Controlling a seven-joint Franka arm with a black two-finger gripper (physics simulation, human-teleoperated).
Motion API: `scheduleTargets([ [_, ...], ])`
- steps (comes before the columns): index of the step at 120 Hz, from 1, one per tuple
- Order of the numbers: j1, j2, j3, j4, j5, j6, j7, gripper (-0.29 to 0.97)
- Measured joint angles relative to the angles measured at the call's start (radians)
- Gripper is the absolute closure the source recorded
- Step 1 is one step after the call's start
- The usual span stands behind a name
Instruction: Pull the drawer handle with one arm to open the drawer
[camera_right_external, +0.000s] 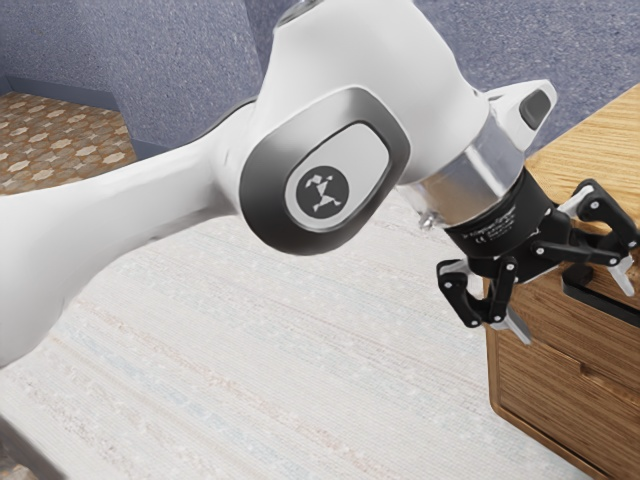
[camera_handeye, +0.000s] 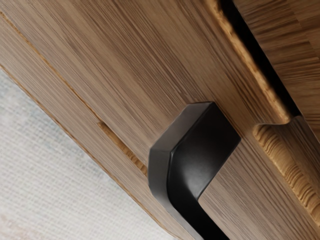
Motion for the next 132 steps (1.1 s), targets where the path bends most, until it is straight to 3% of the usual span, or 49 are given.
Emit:
scheduleTargets([
  [64, -0.004, -0.001, 0.035, -0.070, -0.008, -0.002, -0.033, 0.00],
  [132, -0.040, -0.366, 0.031, -0.392, -0.030, -0.006, -0.052, 0.02],
])
